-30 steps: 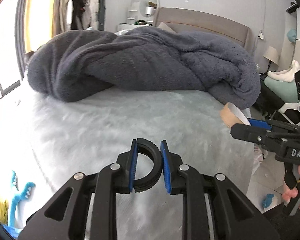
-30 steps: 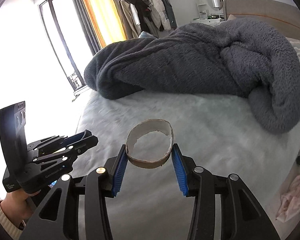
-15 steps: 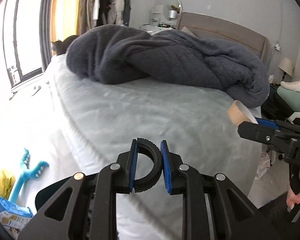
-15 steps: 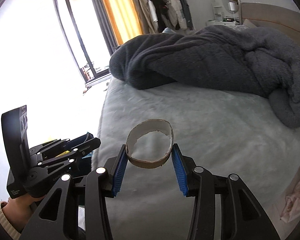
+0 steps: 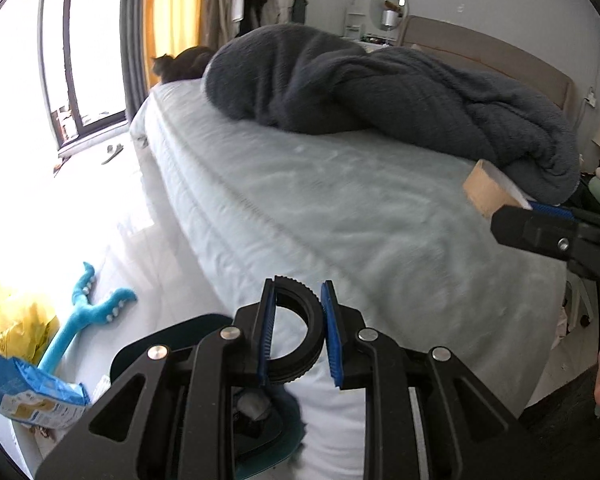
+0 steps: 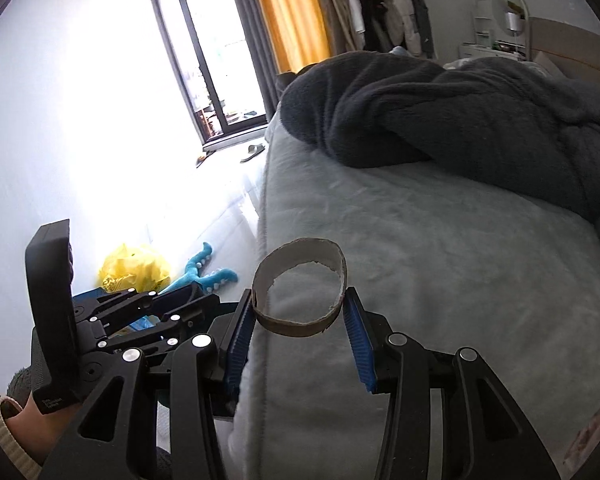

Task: Collect trash
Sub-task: 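Carry the black plastic piece and cardboard core over the teal bin, then open the left gripper over the bin while the right gripper drops the cardboard core in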

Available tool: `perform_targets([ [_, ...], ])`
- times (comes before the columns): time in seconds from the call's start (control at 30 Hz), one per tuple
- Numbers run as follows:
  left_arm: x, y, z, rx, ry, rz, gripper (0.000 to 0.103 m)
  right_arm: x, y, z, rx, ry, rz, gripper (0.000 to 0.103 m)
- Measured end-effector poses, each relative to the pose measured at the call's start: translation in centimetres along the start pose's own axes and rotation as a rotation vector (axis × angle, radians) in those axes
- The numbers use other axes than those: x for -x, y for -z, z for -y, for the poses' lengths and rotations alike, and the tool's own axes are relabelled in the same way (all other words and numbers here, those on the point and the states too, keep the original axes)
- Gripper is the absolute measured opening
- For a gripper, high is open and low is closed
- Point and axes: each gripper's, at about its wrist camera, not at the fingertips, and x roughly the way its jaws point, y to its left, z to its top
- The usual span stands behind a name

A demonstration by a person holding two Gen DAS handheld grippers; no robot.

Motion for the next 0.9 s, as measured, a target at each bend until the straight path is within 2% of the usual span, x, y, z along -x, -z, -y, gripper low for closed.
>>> perform_targets([
  [0.33,-0.7,2.6,-6.2,0.121,-0.046,-0.088,0.025,-3.5,-0.2,-5.4,0.072,-0.064,-0.049,0.045],
  [0.6,-2.1,5.9,-11.3,0.224,-0.077,-0.218,0.025,-6.9,-0.4,-9.2,0.113,-0.110,-0.096,0.045],
  [0.9,-2.0,8.1,-13.9,0.273,-0.084,-0.272,0.027,-10.1,0.2,-12.3,0.163,-0.118,-0.172,0.045],
])
